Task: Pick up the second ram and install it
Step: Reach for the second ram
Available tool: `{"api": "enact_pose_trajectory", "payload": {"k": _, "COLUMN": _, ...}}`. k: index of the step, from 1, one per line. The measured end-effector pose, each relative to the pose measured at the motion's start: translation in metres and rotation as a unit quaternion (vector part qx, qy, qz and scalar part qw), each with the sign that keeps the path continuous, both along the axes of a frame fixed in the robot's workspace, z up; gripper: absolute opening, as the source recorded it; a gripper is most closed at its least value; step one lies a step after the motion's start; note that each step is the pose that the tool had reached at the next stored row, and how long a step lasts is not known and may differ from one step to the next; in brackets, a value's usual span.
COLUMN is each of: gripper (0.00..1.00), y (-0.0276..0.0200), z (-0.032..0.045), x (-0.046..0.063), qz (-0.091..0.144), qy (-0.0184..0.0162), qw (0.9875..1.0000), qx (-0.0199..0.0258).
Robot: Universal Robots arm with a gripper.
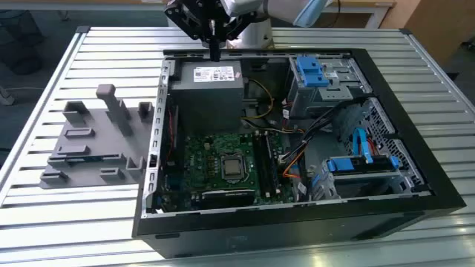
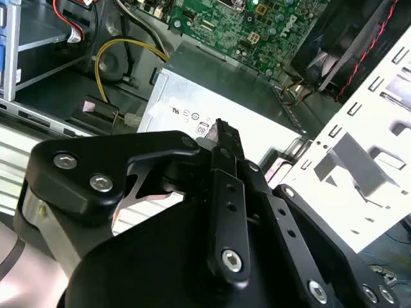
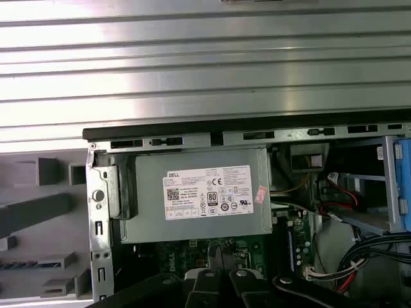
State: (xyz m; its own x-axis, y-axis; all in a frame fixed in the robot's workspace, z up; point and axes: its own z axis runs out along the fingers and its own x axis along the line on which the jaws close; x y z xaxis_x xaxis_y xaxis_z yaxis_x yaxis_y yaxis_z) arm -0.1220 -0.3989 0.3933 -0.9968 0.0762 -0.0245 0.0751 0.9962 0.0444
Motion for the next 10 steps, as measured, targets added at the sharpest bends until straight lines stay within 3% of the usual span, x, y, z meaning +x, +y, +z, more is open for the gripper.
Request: {"api": "enact_pose_trajectory", "payload": {"k": 10, "gripper": 0.11, "y": 0.0, "z": 0.0, "x": -0.0021, "qz": 0.0, "qy": 0.0, "qw": 1.0, "qx": 0.0}}
